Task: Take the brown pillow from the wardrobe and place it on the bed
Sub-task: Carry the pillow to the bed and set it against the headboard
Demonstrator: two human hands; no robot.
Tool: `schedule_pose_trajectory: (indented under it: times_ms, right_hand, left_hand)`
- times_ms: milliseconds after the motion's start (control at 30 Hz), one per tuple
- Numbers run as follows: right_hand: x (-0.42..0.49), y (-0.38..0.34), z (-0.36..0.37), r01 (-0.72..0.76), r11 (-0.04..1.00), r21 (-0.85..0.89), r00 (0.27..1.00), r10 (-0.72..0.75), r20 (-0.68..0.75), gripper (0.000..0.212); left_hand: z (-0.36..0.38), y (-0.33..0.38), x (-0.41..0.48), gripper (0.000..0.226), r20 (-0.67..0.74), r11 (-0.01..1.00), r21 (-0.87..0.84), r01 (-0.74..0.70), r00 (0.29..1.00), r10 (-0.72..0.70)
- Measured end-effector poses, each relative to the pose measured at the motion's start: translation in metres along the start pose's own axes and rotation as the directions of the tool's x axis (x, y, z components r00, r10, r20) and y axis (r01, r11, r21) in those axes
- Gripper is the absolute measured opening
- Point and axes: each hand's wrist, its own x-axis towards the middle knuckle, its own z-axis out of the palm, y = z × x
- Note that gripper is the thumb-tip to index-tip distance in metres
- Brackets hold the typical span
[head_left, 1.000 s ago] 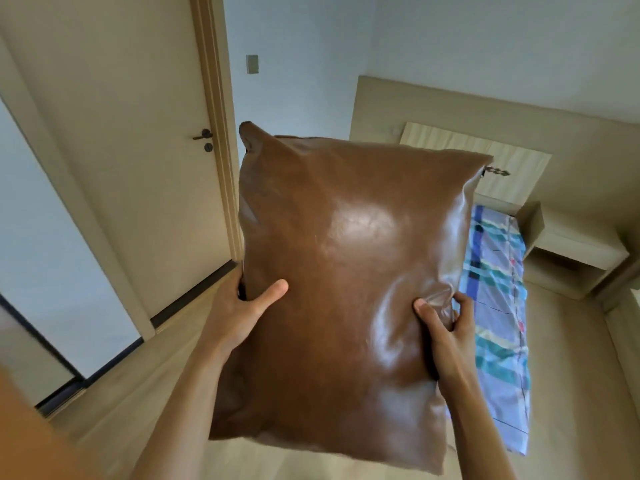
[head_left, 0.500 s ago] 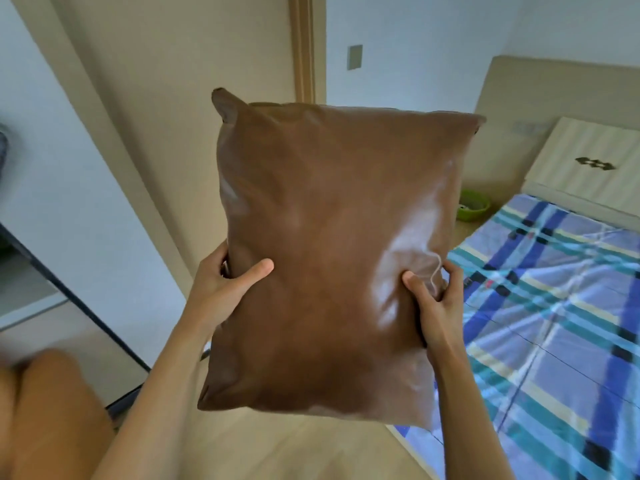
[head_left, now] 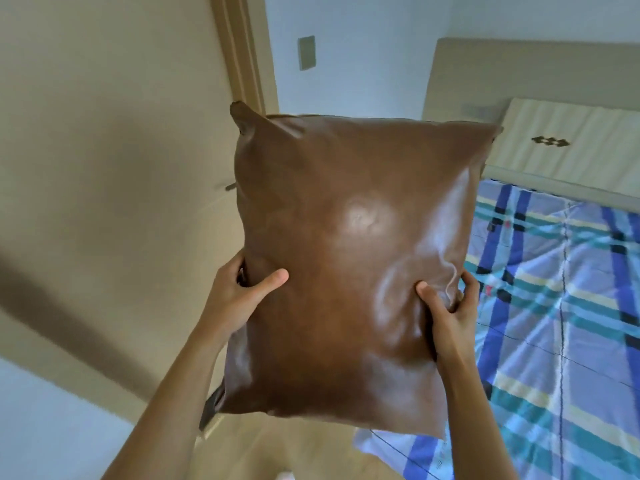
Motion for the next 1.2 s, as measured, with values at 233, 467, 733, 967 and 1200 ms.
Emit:
schedule_pose_trajectory:
  times_ms: [233,467,733,967,1200]
  right_hand:
    - [0.055,0.004,0.045,-0.02,0.999,-0.032,0.955,0.01,-0.297,0.085]
    - [0.149,0.017,0.059,-0.043,0.995,-0.087,0.88,-0.003,-0.475,0.081]
    - [0.306,0.024,0.062,-0.017,0.998,-0.068,0.819,-0.025,-0.573,0.083]
    - [0.431,0.033,0.052,-0.012,1.0,-0.022,0.744,-0.006,-0.668,0.088]
    - [0.553,0.074,0.033,-0.026,0.998,0.054,0.629,0.058,-0.775,0.087]
  left_hand:
    - [0.024,-0.003,0.159,0.046,0.293,0.998,-0.06,-0.02,0.955,0.037]
    - [0.094,-0.016,0.287,0.054,0.433,0.991,-0.129,-0.033,0.897,0.086]
    - [0.207,-0.002,0.442,0.075,0.496,0.995,-0.091,-0.045,0.864,0.084]
    - [0.311,0.023,0.571,0.068,0.565,0.992,-0.082,-0.091,0.816,0.122]
    - [0.451,0.025,0.702,0.066,0.715,0.992,-0.086,-0.093,0.687,0.127]
